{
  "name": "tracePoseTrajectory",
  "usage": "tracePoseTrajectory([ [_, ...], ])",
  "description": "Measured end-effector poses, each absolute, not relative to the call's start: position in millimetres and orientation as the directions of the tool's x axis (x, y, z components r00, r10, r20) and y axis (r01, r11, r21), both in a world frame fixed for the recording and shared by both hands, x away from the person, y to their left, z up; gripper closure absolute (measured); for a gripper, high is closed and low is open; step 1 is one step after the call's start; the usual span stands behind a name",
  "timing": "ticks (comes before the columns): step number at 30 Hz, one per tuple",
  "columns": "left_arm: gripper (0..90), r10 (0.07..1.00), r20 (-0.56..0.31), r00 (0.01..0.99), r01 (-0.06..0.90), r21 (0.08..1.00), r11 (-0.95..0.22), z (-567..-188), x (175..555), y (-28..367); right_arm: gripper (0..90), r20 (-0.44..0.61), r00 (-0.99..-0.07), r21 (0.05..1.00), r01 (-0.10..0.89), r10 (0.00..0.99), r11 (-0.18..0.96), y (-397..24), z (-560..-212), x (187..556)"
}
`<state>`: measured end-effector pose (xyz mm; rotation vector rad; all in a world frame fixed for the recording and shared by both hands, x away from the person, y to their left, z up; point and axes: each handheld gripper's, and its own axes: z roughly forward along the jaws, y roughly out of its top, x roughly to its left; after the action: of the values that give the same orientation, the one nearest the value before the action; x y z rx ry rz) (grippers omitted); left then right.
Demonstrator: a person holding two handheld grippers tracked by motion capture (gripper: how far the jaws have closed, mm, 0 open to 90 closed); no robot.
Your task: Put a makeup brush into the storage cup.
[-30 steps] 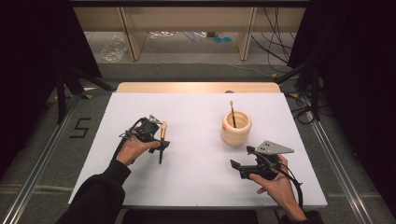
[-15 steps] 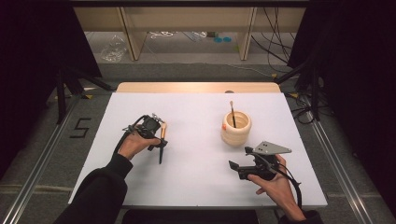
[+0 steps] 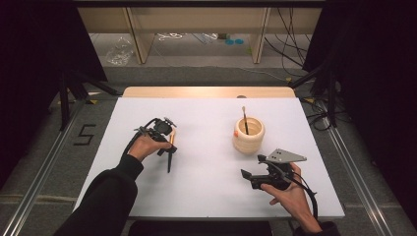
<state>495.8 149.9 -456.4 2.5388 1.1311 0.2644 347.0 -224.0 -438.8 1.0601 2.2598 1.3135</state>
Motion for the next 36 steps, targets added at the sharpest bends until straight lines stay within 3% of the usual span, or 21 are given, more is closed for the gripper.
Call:
tracePoseTrajectory([
  [13,59.2,0.731,0.013,0.682,0.677,0.367,-0.638,-459.6,499.8,149.4,18.5,0.080,-0.675,0.849,0.431,0.733,0.304,-223.0,-439.5,347.2],
  [18,67.5,0.706,0.053,0.707,0.655,0.328,-0.681,-454.9,504.4,149.4,18.7,0.080,-0.683,0.846,0.432,0.726,0.313,-222.3,-439.3,346.7],
  [36,70.1,0.707,0.034,0.706,0.675,0.269,-0.687,-456.1,511.8,152.8,18.7,0.090,-0.684,0.843,0.440,0.724,0.311,-222.1,-439.3,346.5],
])
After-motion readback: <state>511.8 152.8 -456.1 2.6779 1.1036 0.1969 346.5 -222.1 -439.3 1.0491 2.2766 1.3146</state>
